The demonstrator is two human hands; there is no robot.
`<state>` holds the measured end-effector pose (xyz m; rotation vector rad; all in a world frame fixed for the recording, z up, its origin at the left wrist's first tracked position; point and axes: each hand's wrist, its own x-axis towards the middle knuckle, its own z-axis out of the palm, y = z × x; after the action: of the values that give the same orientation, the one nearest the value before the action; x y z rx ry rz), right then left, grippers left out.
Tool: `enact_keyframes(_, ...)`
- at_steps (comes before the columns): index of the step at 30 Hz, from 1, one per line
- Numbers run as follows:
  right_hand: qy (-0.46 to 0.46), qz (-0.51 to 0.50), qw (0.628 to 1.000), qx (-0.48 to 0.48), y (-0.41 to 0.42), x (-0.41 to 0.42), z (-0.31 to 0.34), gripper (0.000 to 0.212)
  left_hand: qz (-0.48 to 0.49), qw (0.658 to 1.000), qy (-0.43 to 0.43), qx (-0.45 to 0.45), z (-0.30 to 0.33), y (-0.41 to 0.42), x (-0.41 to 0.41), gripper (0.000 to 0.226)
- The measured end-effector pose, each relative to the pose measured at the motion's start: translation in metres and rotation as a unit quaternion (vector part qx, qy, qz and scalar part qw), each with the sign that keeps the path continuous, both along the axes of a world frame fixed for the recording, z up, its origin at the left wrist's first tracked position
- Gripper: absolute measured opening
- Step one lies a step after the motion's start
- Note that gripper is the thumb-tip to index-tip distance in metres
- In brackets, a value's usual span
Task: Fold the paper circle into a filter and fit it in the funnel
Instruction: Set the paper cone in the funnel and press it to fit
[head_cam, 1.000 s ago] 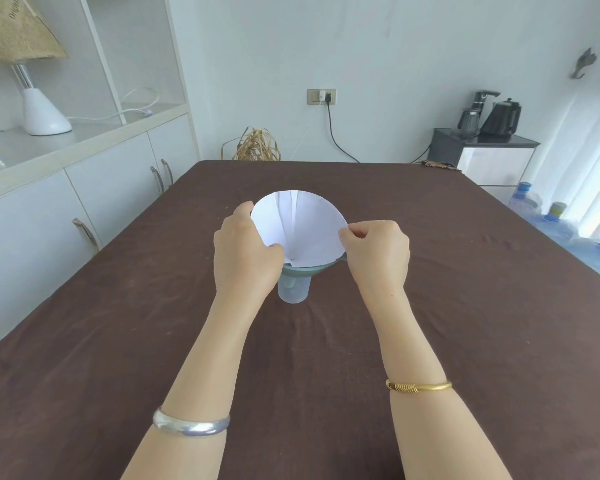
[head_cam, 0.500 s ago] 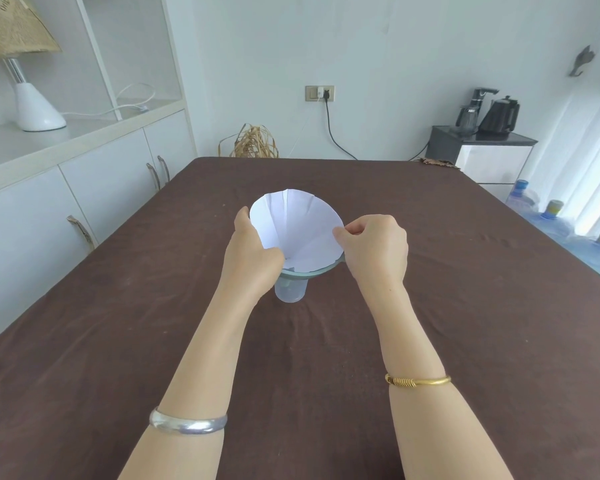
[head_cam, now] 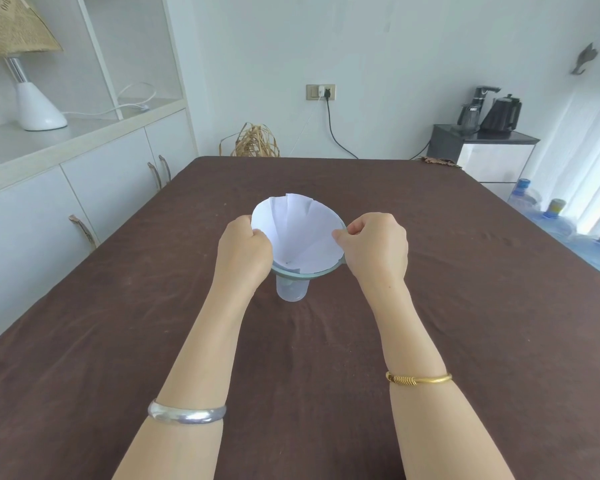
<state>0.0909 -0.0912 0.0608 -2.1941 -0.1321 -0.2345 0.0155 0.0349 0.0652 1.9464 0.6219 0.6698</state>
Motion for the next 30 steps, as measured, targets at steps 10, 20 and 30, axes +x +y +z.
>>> enact_keyframes(10,-0.017,-0.016,1.000,-0.019,-0.001,0.001,-0.002,0.030,0.003,0.999,0.005,0.039,-0.003,-0.001,0.002,0.029)
enact_keyframes(20,-0.042,0.003,0.998,-0.039,-0.002,0.000,-0.002,0.020,-0.002,0.999,0.005,0.052,-0.006,-0.001,0.006,0.016)
enact_keyframes(30,-0.066,0.027,0.997,-0.012,-0.006,-0.007,-0.005,0.019,0.057,0.990,0.049,0.117,-0.008,0.000,0.005,0.030)
